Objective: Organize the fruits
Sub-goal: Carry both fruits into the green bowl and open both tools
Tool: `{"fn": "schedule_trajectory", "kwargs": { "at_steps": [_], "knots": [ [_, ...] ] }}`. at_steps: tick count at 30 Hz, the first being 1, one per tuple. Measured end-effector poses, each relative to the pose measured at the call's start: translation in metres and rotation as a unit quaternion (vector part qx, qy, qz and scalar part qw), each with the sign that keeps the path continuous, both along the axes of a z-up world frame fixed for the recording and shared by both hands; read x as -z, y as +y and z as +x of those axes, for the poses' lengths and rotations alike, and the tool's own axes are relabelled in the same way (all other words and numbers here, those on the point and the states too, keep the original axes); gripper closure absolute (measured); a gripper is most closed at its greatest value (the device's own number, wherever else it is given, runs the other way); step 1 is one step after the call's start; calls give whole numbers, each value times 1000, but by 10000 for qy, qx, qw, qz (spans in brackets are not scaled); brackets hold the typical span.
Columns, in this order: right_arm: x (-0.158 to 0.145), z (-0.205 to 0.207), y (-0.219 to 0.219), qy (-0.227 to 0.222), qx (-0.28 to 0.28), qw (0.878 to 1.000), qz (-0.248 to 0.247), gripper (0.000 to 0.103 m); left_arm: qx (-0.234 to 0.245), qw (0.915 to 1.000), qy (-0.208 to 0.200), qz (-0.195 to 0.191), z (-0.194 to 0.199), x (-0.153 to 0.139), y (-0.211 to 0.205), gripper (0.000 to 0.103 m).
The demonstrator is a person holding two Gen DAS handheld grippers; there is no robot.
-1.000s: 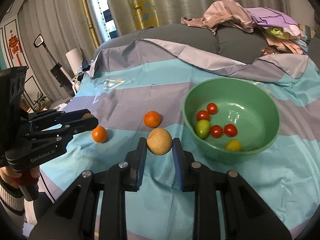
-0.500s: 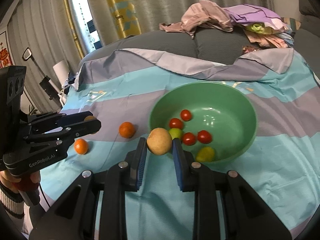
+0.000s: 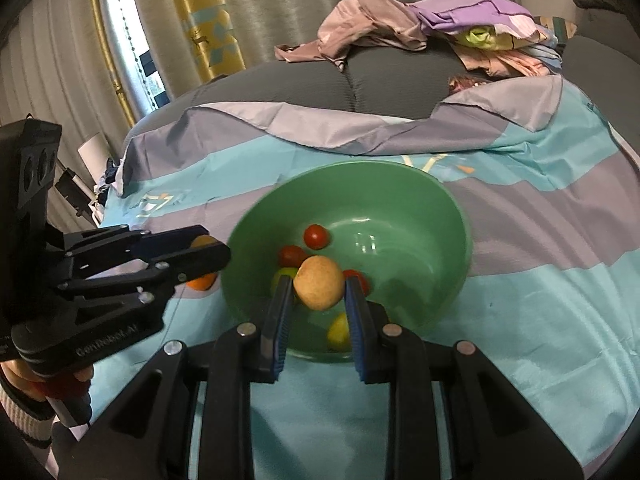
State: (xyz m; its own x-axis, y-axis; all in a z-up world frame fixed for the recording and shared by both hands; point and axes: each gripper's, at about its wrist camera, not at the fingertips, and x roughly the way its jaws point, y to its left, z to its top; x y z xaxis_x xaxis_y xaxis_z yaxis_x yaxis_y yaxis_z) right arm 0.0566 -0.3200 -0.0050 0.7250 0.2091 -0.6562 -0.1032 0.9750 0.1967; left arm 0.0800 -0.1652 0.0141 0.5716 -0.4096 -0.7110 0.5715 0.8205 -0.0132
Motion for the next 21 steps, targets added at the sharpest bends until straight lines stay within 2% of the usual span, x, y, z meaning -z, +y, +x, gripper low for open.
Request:
{"fn": "schedule_trajectory", "kwargs": {
  "at_steps": [15,21],
  "knots": [
    [10,16,-9,129,114,9997,-177,75,-4,9994,141,323,14,26,-18,76],
    [12,15,-12,182,169,9996,-122,72,-20,9990,76,449,12,29,-19,75]
  ]
}}
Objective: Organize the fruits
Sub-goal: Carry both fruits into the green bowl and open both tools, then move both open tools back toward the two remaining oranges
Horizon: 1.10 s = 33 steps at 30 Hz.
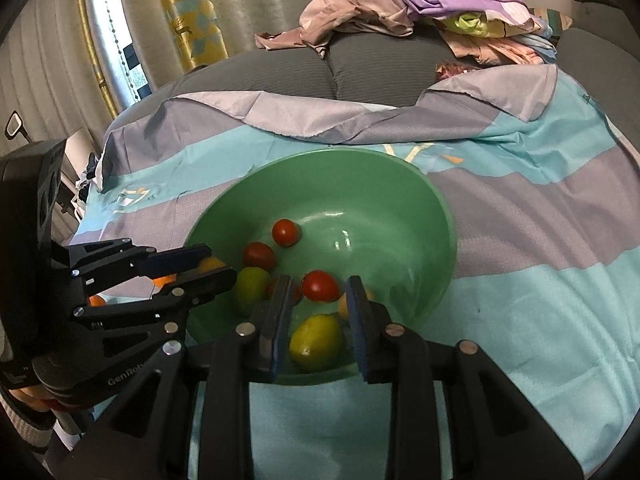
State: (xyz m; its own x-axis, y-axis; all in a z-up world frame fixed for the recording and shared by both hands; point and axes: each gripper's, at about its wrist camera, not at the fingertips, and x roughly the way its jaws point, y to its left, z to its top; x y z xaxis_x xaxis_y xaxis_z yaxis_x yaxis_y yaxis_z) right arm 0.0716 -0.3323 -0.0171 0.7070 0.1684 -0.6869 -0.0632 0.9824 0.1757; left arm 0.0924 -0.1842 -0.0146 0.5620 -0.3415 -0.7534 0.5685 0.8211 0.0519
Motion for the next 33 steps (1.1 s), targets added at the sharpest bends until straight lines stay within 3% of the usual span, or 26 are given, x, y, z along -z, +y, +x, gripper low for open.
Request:
{"fn": "schedule_trajectory", "kwargs": {
  "at_steps": [9,18,20,22,33],
  "knots": [
    [-15,-20,2,-182,14,9997,162,62,-200,9992,-328,-62,-20,-17,16,53],
    [-26,-51,23,-217,-260,9989,333,53,-787,9958,-454,-60,-61,-33,67,51],
    [-27,-57,31,-188,-359,9985,375,47,-960,9945,-388,-141,-72,-31,84,50],
    [-26,-60,38,-138,-428,9982,393,37,-1153,9927,-302,-156,-81,-27,99,41],
    [-20,-74,79,131,-872,9953,396,37,-2006,9794,-241,37,-113,-19,163,41]
  ]
}}
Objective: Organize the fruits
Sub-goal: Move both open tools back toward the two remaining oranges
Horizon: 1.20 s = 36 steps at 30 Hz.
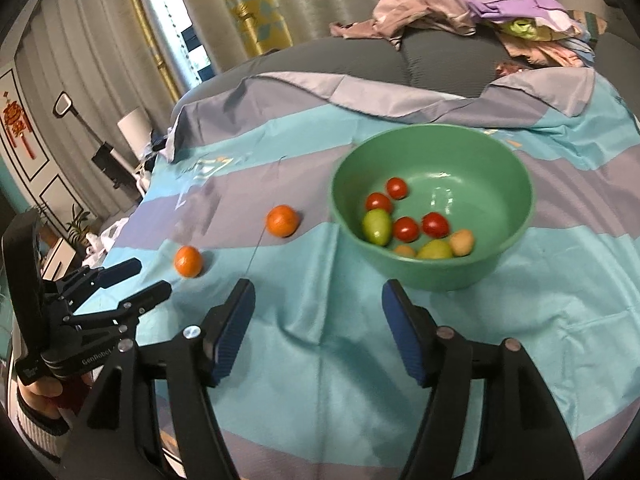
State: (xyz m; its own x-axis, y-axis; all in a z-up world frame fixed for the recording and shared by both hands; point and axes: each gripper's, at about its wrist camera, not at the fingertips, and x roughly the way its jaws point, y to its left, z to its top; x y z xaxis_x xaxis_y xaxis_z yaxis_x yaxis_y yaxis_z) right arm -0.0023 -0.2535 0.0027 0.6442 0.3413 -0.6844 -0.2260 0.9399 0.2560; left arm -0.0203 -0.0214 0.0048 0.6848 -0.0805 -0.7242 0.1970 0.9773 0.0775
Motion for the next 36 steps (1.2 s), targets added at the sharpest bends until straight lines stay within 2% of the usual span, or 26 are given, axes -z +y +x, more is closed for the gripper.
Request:
{"fn": "schedule_trajectory", "kwargs": {
  "at_steps": [8,19,22,27,32,36],
  "knots": [
    [-1,2,24,44,-202,9997,-137,37,-230,9996,-119,69,-8,3,21,41],
    [13,13,51,225,-439,9982,-353,37,-547,9980,156,-289,1,21,53,41],
    [16,19,58,245,-494,9977,-394,37,-558,9978,196,-286,6,26,58,41],
    [23,32,70,281,-593,9967,-469,37,-516,9968,261,-549,16,31,69,41],
    [30,48,83,299,-731,9949,-624,37,-640,9950,388,-659,38,40,81,41],
    [36,65,95,315,-827,9933,-742,37,-529,9944,514,-762,52,47,82,41]
  ]
}}
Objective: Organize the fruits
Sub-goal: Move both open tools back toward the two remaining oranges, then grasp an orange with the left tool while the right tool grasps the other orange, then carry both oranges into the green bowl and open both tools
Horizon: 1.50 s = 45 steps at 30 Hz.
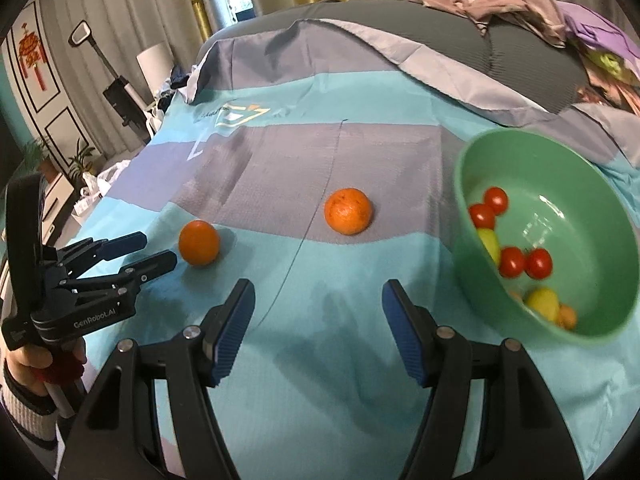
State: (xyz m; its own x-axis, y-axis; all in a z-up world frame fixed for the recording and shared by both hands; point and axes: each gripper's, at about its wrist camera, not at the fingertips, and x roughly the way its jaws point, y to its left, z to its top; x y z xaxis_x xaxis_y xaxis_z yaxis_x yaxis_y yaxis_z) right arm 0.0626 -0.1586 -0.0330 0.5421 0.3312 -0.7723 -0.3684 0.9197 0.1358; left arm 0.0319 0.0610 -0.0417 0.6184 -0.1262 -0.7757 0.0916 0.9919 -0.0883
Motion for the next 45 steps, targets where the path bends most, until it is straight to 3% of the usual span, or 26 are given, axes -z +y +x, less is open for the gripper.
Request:
{"fn": "schedule_trajectory", "kwargs": {
  "at_steps": [11,14,18,20,22,25,35,45],
  "knots": [
    [23,64,21,168,-48,9992,-373,37,354,9992,189,40,24,13,-8,41],
    [29,76,30,165,-89,9975,-685,37,392,9989,238,87,29,16,-8,41],
    [37,90,33,295,-114,9963,-805,38,460,9985,281,9,32,19,-7,47],
    [41,94,35,331,-128,9951,-920,42,517,9982,312,26,34,21,-8,49],
    [45,97,36,369,-184,9941,-1002,55,570,9978,347,17,34,23,-10,55],
    [48,99,36,358,-162,9939,-1031,60,566,9978,342,-5,36,24,-10,55],
    [38,84,29,311,-159,9975,-612,61,431,9984,369,-56,33,22,-8,56],
    [13,33,25,121,-330,9991,-254,61,379,9987,331,17,10,10,-15,56]
  ]
}}
